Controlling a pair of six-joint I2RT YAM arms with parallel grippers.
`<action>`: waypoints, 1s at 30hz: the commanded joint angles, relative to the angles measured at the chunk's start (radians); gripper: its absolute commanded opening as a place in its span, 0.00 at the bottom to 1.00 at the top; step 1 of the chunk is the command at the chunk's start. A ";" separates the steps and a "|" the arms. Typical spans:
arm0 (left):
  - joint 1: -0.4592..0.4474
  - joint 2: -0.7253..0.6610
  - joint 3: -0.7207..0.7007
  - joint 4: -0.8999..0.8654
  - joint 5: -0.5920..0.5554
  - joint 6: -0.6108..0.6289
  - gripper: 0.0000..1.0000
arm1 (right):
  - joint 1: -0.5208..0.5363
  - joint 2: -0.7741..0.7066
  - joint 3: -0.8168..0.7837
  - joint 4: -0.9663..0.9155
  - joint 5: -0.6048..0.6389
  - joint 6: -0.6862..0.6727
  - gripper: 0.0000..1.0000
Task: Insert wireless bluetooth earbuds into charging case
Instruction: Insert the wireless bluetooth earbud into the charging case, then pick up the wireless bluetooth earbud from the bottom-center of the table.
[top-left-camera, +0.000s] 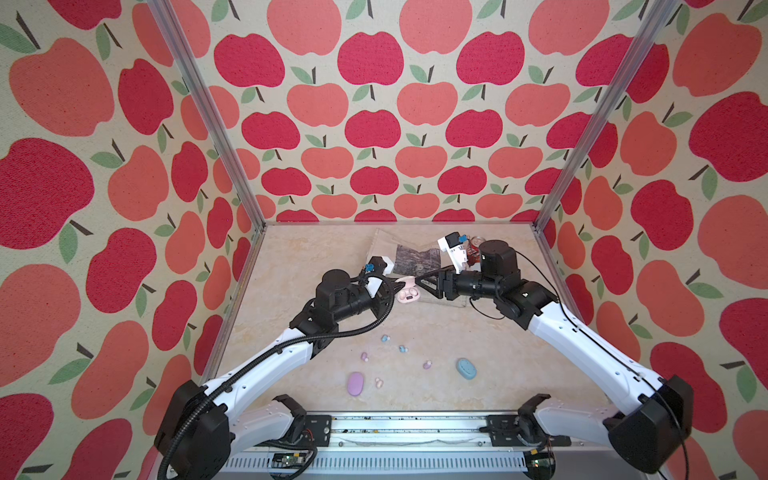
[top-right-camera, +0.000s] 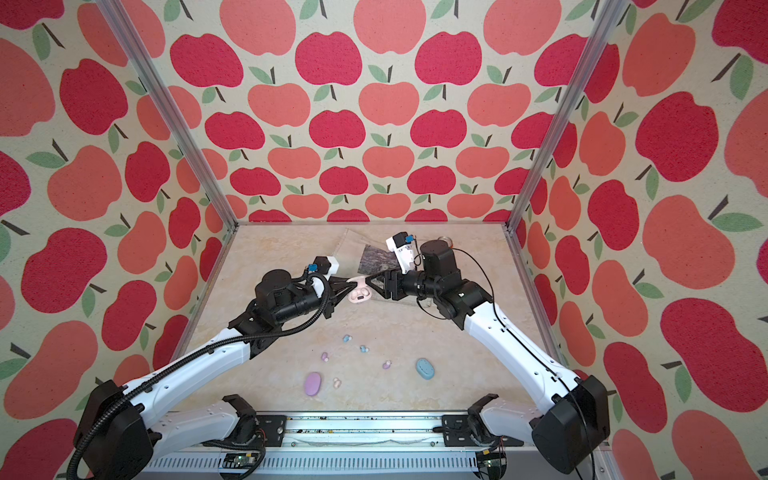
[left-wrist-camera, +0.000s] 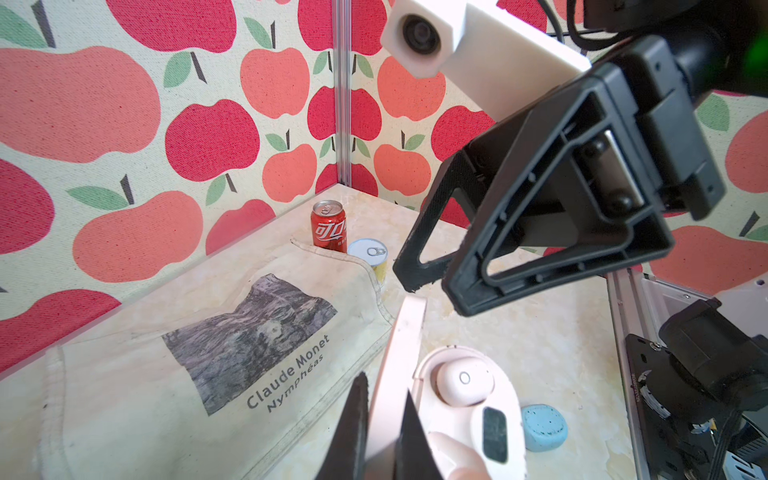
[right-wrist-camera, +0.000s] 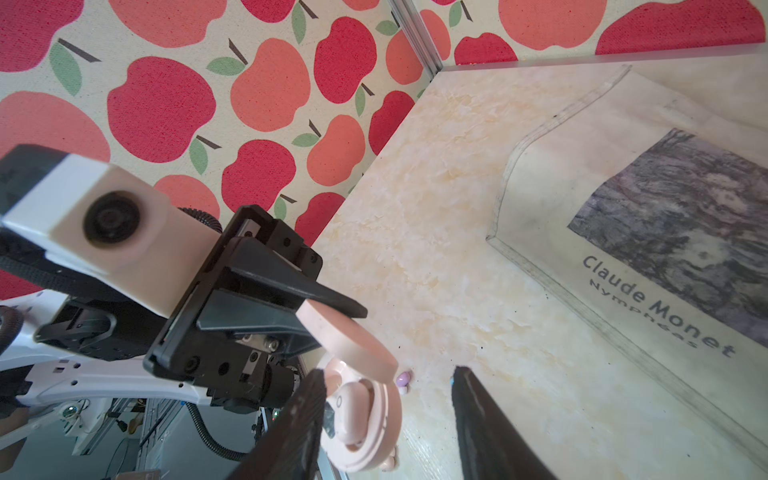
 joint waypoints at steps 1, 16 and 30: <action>-0.002 -0.037 -0.005 0.011 -0.068 -0.043 0.00 | -0.002 -0.051 0.037 -0.044 0.051 -0.026 0.52; 0.078 -0.302 0.007 -0.364 -0.319 -0.142 0.00 | -0.003 -0.214 -0.009 -0.402 0.240 0.137 0.49; 0.162 -0.479 0.119 -0.672 -0.320 -0.273 0.00 | 0.198 -0.118 -0.079 -0.462 0.307 0.140 0.46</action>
